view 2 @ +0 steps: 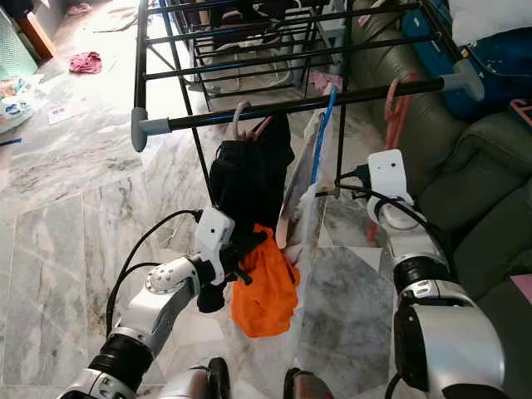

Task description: Hang hanger

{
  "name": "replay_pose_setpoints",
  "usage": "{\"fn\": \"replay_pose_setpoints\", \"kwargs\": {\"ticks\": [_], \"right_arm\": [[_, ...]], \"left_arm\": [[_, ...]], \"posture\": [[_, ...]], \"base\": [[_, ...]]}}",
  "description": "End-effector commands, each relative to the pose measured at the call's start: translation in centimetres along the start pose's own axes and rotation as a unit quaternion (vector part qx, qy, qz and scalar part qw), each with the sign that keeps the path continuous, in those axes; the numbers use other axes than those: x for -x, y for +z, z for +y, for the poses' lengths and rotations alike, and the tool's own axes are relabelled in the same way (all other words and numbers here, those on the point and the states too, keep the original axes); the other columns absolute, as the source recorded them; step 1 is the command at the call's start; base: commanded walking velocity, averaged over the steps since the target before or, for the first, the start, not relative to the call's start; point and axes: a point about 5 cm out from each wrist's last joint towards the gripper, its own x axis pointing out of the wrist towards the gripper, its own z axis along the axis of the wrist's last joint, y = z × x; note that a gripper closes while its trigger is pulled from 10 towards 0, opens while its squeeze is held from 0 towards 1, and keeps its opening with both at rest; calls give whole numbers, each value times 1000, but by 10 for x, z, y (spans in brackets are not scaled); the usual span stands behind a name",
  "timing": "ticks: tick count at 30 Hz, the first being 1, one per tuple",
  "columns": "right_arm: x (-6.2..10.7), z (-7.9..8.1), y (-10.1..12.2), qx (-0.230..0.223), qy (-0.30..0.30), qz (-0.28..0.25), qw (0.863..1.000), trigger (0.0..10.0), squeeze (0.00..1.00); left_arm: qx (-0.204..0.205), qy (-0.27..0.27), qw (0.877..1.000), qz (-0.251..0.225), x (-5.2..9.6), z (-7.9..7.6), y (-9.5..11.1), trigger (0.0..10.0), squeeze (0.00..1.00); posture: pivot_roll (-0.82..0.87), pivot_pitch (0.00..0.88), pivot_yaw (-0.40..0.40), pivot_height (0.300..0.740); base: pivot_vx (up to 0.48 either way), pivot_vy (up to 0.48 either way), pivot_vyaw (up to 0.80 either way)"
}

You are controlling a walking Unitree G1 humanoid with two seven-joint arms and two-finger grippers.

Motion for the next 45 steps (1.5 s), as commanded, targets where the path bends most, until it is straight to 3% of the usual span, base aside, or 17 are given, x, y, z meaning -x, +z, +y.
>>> {"fn": "replay_pose_setpoints", "kwargs": {"ticks": [1,13,18,23,28,30,32,33,34,35,36,38,39,45], "right_arm": [[1,0,-7,9,4,13,1000,0,0],[3,11,-1,48,60,-27,997,0,0],[8,8,-7,71,65,-37,995,0,0],[16,-4,-11,102,34,-63,992,0,0],[24,-24,-15,69,-47,-63,995,0,0],[27,-27,-21,52,-66,-45,995,2784,0],[30,-25,-25,47,-67,-41,996,2588,0],[33,-23,-28,44,-71,-42,996,3922,0],[33,-23,-28,44,-71,-42,996,3922,0],[37,-19,-27,37,-74,-52,995,6980,0],[39,-17,-26,37,-72,-58,995,9333,0],[41,-16,-26,38,-71,-61,995,9333,0],[44,-14,-25,41,-73,-66,994,10000,0],[62,-16,-41,42,-86,-56,994,10000,0]], "left_arm": [[-8,-4,1000,-1,0,-2,1,10000,0],[-9,-1,1000,-1,-3,-2,1,10000,0],[-9,3,1000,-1,-4,-1,1,10000,0],[-10,17,1000,-9,-5,2,4,10000,0],[-11,21,1000,-9,-6,3,4,10000,0],[-11,21,1000,-8,-7,3,4,10000,0],[-11,18,1000,-9,-8,1,4,10000,0],[-11,16,1000,-10,-9,0,5,10000,0],[-11,16,1000,-10,-9,0,5,10000,0],[-11,17,1000,-14,-10,0,6,10000,0],[-11,18,1000,-16,-10,0,6,10000,0],[-11,18,1000,-17,-11,0,7,10000,0],[-12,21,1000,-19,-11,1,7,10000,0],[-11,36,999,-32,-10,4,9,10000,0]], "posture": [[2,210,72,740],[-9,207,67,740],[-15,206,67,740],[-25,204,68,740],[-40,202,68,740],[-45,201,68,740],[-47,198,68,740],[-48,197,68,740],[-48,197,68,740],[-52,195,67,740],[-53,194,66,740],[-54,193,65,740],[-56,192,63,740],[-67,195,56,740]], "base": [[0,0,0],[0,0,0],[0,0,0],[0,0,0],[0,0,0],[0,0,0],[0,0,0],[0,0,0],[0,0,0],[0,0,0],[0,0,0],[0,0,0],[0,0,0],[0,0,0]]}}
